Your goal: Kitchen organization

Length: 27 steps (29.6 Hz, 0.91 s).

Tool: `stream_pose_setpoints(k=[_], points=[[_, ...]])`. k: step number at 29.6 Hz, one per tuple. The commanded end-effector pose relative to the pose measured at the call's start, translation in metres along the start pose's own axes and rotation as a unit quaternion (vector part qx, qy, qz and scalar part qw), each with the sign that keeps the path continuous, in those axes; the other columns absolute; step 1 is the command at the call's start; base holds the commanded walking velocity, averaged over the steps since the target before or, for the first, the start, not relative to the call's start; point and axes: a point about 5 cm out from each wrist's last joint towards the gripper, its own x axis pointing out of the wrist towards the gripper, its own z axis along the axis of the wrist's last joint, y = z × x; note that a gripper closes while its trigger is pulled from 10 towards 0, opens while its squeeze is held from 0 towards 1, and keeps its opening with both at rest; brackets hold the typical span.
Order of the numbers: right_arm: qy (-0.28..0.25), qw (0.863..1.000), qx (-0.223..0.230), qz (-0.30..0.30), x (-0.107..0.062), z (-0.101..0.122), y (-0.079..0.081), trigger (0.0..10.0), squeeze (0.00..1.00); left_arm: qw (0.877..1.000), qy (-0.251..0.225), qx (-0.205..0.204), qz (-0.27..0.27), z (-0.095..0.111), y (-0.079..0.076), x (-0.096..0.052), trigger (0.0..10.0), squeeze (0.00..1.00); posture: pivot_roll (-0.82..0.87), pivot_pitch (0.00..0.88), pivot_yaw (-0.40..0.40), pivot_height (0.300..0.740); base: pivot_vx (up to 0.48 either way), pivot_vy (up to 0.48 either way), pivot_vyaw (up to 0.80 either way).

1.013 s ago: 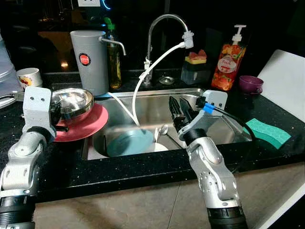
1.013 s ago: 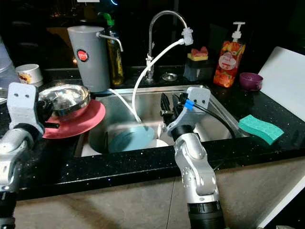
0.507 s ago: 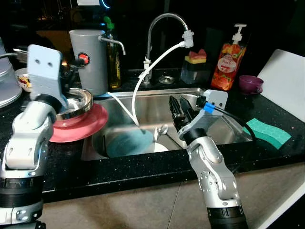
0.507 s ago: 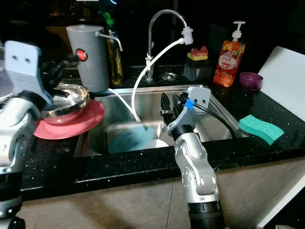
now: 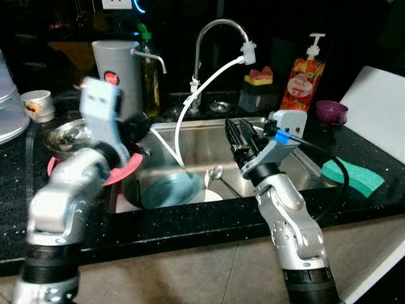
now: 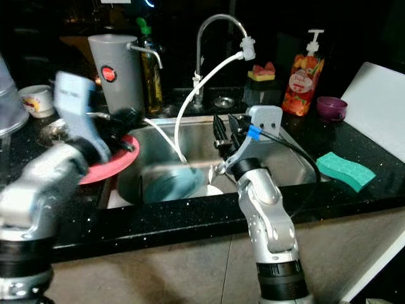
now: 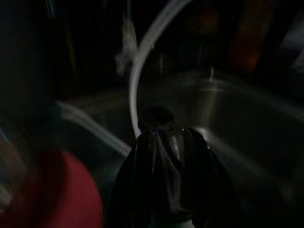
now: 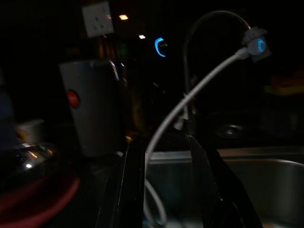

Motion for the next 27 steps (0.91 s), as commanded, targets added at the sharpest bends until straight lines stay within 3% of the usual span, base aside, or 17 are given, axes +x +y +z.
stream_pose_setpoints(k=[1, 5, 9, 10, 11, 12, 13, 18, 19, 24, 25, 27], points=[[0.018, 1.0, -0.018, -0.006, 0.001, -0.004, -0.001, 10.0, 0.0, 0.998, 0.054, -0.021, -0.012, -0.022, -0.008, 0.011, 10.0, 0.0, 0.15, 0.073, -0.046, 0.74, 0.0, 0.0, 0.0], [0.055, 0.998, -0.039, -0.001, -0.001, -0.014, -0.004, 10.0, 0.0, 0.985, 0.149, -0.069, -0.044, -0.061, -0.034, 0.045, 10.0, 0.0, 0.13, 0.057, -0.033, 0.74, 0.0, 0.0, 0.0], [0.071, 0.996, -0.047, -0.004, -0.003, -0.018, -0.006, 10.0, 0.0, 0.983, 0.166, -0.067, -0.036, -0.067, -0.038, 0.053, 10.0, 0.0, 0.12, 0.051, -0.025, 0.74, 0.0, 0.0, 0.0], [0.074, 0.996, -0.046, -0.005, -0.003, -0.019, -0.006, 10.0, 0.0, 0.983, 0.166, -0.063, -0.033, -0.067, -0.039, 0.055, 10.0, 0.17, 0.12, 0.051, -0.025, 0.74, 0.0, 0.0, 0.0], [0.076, 0.996, -0.043, -0.004, -0.004, -0.019, -0.006, 10.0, 0.0, 0.984, 0.164, -0.062, -0.03, -0.065, -0.039, 0.056, 10.0, 0.17, 0.11, 0.053, -0.021, 0.74, 0.0, 0.0, 0.0], [0.077, 0.996, -0.04, -0.001, -0.005, -0.019, -0.006, 10.0, 0.0, 0.984, 0.162, -0.065, -0.026, -0.064, -0.038, 0.057, 10.0, 0.87, 0.11, 0.052, -0.021, 0.74, 0.0, 0.0, 0.0], [0.076, 0.996, -0.037, 0.007, -0.006, -0.019, -0.004, 10.0, 0.0, 0.986, 0.155, -0.062, -0.022, -0.062, -0.035, 0.058, 10.0, 1.0, 0.11, 0.054, -0.021, 0.74, 0.0, 0.0, 0.0], [0.071, 0.996, -0.021, 0.052, -0.008, -0.017, 0.006, 10.0, 0.0, 0.99, 0.125, -0.06, -0.01, -0.053, -0.025, 0.053, 10.0, 1.0, 0.12, 0.056, -0.024, 0.74, 0.0, 0.0, 0.0], [0.071, 0.994, -0.018, 0.078, -0.009, -0.017, 0.013, 10.0, 0.0, 0.992, 0.11, -0.062, -0.005, -0.049, -0.02, 0.049, 10.0, 0.0, 0.13, 0.059, -0.028, 0.74, 0.0, 0.0, 0.0], [0.074, 0.99, -0.012, 0.122, -0.01, -0.018, 0.028, 10.0, 0.0, 0.997, 0.062, -0.047, 0.002, -0.036, -0.012, 0.032, 10.0, 0.0, 0.14, 0.063, -0.036, 0.74, 0.0, 0.0, 0.0], [0.076, 0.989, -0.008, 0.126, -0.01, -0.02, 0.033, 10.0, 0.0, 0.999, 0.022, 0.024, 0.028, -0.026, -0.011, 0.02, 10.0, 0.0, 0.16, 0.066, -0.037, 0.74, 0.0, 0.0, 0.0], [0.077, 0.989, -0.005, 0.127, -0.01, -0.021, 0.035, 10.0, 0.0, 0.997, 0.002, 0.061, 0.041, -0.021, -0.013, 0.013, 10.0, 0.0, 0.16, 0.066, -0.037, 0.74, 0.0, 0.0, 0.0]])
